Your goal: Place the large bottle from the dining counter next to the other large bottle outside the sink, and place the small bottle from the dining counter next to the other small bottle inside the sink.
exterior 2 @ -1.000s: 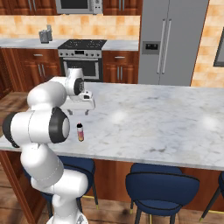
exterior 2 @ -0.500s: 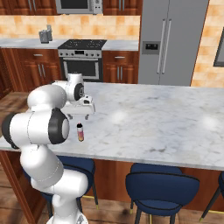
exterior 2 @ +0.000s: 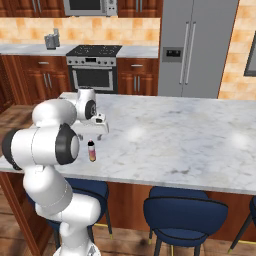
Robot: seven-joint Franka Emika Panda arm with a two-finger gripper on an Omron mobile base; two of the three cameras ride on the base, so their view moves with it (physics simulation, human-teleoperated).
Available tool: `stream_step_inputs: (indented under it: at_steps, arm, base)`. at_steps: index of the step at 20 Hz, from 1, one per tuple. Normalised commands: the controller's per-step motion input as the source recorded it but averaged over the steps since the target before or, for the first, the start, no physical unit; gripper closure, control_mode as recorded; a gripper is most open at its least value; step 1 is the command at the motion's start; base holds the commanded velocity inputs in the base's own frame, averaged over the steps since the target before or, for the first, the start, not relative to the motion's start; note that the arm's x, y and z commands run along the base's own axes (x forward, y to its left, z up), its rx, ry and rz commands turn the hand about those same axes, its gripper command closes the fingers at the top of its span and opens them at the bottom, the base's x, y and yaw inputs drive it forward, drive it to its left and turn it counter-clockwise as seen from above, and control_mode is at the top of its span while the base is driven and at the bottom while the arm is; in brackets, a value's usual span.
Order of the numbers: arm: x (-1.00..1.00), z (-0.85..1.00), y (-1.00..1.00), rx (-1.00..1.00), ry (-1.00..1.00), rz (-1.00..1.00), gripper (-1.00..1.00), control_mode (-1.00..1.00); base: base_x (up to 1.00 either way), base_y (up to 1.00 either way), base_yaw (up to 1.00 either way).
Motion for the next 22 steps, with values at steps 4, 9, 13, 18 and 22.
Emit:
stream_step_inputs:
  at_steps: [4,9,13,18,22]
  arm:
    - [-0.02,-0.11,0.0,0.0,0.0,0.0,-1.0,-1.0]
    - [0.0,-0.15,0.0,0.0,0.0,0.0,-1.0,-1.0]
    - [0.0,-0.14,0.0,0.0,0.0,0.0,-1.0,-1.0]
    - [0.0,-0.08,0.0,0.0,0.0,0.0,-1.0,-1.0]
    - [0.0,-0.15,0.0,0.0,0.0,0.0,-1.0,-1.0]
  base:
    - [0.0,0.0,0.0]
    - [0.0,0.0,0.0]
    - [0.0,0.0,0.0]
    - [0.0,0.0,0.0]
    - [0.0,0.0,0.0]
